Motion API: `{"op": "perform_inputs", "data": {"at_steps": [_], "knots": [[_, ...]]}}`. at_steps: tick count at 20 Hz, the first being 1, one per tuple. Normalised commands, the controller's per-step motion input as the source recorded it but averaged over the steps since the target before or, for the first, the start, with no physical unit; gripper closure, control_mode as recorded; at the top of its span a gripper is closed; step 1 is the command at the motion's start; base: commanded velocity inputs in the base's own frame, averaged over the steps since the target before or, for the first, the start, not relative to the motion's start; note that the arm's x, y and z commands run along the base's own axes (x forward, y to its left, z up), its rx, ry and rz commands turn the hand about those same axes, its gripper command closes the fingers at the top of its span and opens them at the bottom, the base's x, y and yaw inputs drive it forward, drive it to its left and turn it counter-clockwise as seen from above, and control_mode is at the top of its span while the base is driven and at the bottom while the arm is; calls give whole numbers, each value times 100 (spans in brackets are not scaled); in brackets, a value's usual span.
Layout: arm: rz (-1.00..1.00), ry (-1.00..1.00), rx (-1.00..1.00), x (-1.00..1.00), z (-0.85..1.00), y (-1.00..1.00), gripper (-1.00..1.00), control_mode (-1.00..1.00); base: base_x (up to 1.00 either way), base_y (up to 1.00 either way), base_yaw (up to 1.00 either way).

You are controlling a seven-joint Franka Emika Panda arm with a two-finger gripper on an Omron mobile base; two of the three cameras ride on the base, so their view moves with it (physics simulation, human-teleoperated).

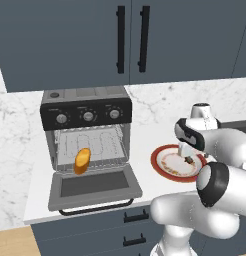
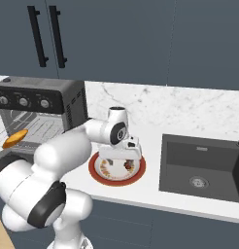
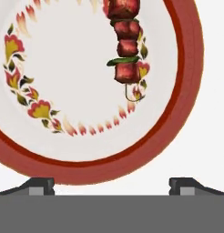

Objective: Pick up the kebab skewer and baguette bread, and place them inside the toaster oven. Close the toaster oven door and start by setting the timer.

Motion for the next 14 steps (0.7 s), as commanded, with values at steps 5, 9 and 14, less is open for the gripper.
{"op": "perform_inputs", "data": {"at_steps": [5, 9, 14], "knots": [[0, 0, 0, 25, -29, 0, -100, -100, 0, 0, 0], [0, 0, 0, 28, -19, 0, -100, -100, 0, 0, 0], [0, 0, 0, 21, -19, -5, -100, -100, 0, 0, 0]]}}
